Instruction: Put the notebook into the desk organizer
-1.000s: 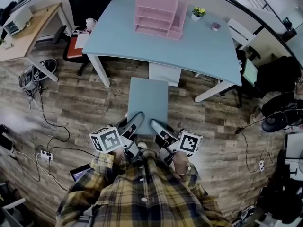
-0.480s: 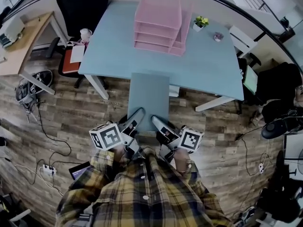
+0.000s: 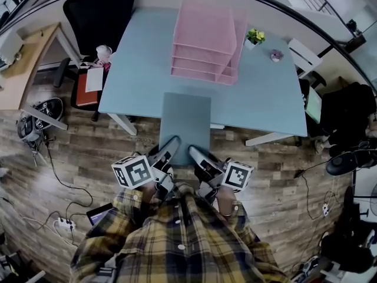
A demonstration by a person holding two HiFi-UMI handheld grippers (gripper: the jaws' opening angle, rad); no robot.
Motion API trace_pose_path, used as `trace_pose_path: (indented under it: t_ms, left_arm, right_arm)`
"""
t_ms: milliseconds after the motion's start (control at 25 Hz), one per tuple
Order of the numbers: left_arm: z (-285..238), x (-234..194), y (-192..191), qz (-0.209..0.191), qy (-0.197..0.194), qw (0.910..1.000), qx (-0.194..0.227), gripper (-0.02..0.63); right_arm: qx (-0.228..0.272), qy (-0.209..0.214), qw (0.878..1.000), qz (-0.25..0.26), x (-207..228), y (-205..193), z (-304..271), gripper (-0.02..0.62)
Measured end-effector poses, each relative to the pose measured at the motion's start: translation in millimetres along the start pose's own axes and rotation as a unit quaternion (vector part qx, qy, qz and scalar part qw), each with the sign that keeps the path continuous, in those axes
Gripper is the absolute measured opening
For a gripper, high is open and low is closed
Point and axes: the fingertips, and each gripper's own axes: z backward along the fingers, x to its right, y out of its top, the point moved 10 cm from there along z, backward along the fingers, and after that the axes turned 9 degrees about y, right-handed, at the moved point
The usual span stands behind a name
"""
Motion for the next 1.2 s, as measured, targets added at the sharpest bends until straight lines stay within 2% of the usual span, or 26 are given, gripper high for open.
trace_pose_path:
  t_ms: [120,640,760,1040,1200]
  left_arm:
    - [-5.3,-9.2,12.6,0.001,0.0,1.0,-0.01,0.086]
    - [-28.7,-24.4,29.7,0.017,-0.002,0.9989,-0.043,0.086]
    - [-42.7,-26.7,35.1,0.02,0.002,0.9988,-0.044,0.086]
    - [-83.9,-25.5,50.6,0.019,0.004,0.9992,-0.036,0.086]
    - [-110.6,-23.6,66.3,0.021,0.01,0.9995,-0.022,0.086]
  right_arm:
    - [0.007,0.008,1.0,-0.003,2.0,3.3,-15.8,0.095]
    - [0.024,-0.023,0.999,-0.023,16.7,12.8,-28.1,0.095]
    - [0.021,-0.036,0.999,-0.026,27.4,24.9,-29.0,0.095]
    - [0.018,-0.018,0.999,-0.029,49.1,64.9,-38.4,0.095]
    - [0.001,-0.024,0.999,-0.023,65.9,97.8,-45.2,0.095]
